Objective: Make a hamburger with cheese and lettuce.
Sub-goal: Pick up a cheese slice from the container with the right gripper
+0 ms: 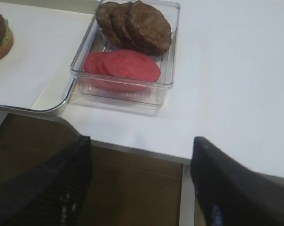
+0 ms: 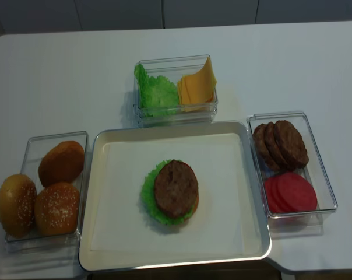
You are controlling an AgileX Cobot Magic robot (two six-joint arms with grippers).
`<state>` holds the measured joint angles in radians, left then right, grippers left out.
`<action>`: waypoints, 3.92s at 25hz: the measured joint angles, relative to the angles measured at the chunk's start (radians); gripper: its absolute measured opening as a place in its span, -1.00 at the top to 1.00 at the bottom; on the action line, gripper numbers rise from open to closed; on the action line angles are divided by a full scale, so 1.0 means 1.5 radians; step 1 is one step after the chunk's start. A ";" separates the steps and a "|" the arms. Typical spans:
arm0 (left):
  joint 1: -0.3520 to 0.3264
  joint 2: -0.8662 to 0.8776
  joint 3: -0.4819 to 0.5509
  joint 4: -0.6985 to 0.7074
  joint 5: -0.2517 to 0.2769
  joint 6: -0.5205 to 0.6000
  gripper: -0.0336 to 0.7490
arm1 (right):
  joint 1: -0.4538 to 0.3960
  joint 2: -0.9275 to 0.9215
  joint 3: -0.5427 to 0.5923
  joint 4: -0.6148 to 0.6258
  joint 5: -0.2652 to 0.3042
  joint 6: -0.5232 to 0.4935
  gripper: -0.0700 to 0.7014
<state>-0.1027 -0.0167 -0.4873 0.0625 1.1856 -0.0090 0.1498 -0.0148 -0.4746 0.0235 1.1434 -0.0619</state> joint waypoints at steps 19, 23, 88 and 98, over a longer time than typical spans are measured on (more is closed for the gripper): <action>0.000 0.000 0.000 0.000 0.000 0.000 0.18 | 0.000 0.007 0.000 -0.003 0.000 0.000 -0.51; 0.000 0.000 0.000 0.000 0.000 0.000 0.18 | 0.000 0.071 -0.003 -0.003 0.006 0.000 -0.51; 0.000 0.000 0.000 0.018 0.000 -0.030 0.18 | 0.058 1.423 -1.115 0.224 0.075 0.092 -0.51; 0.000 0.000 0.000 0.018 0.000 -0.033 0.18 | 0.058 1.461 -1.117 0.255 0.072 0.064 -0.51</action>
<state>-0.1027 -0.0167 -0.4873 0.0899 1.1856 -0.0584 0.2370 2.1770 -2.1508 0.4062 1.2522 0.0345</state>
